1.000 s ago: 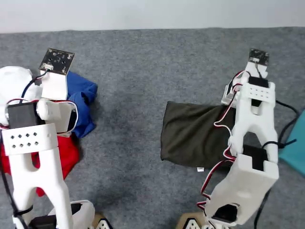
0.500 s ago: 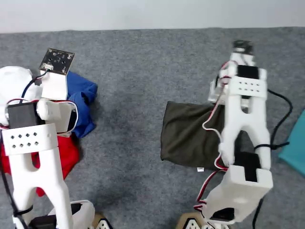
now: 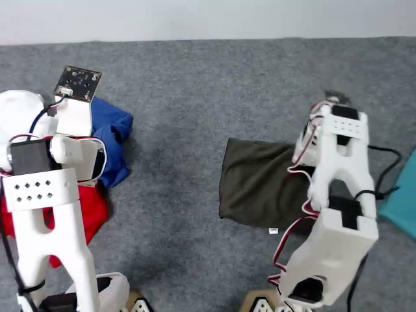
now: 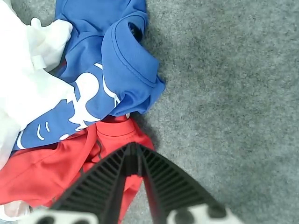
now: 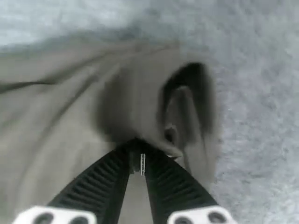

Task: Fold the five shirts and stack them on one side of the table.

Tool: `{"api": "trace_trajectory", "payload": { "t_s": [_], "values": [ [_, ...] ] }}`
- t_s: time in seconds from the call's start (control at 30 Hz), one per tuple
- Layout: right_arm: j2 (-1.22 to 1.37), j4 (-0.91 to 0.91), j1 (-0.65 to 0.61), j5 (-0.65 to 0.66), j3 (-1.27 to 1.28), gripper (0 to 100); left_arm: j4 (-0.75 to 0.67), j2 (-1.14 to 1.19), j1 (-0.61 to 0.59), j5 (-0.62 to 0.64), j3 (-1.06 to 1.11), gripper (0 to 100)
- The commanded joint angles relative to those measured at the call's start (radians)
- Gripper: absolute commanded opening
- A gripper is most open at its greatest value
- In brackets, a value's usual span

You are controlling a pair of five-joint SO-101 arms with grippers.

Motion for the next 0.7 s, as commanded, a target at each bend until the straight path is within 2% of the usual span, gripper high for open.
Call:
{"api": "trace_trajectory", "payload": {
  "t_s": [0.0, 0.37, 0.57, 0.67],
  "values": [
    [-0.005, -0.004, 0.047, -0.002, -0.008, 1.0, -0.009, -0.021, -0.002, 0.006, -0.004, 0],
    [-0.24, 0.116, -0.03, -0.002, -0.008, 1.0, -0.014, -0.021, -0.002, 0.006, -0.004, 0],
    [-0.18, 0.107, -0.038, -0.002, 0.029, 1.0, -0.014, -0.026, -0.002, 0.006, -0.005, 0],
    [-0.114, 0.108, 0.007, 0.0, 0.058, 1.0, -0.014, -0.028, -0.002, 0.006, -0.005, 0]
  ]
}}
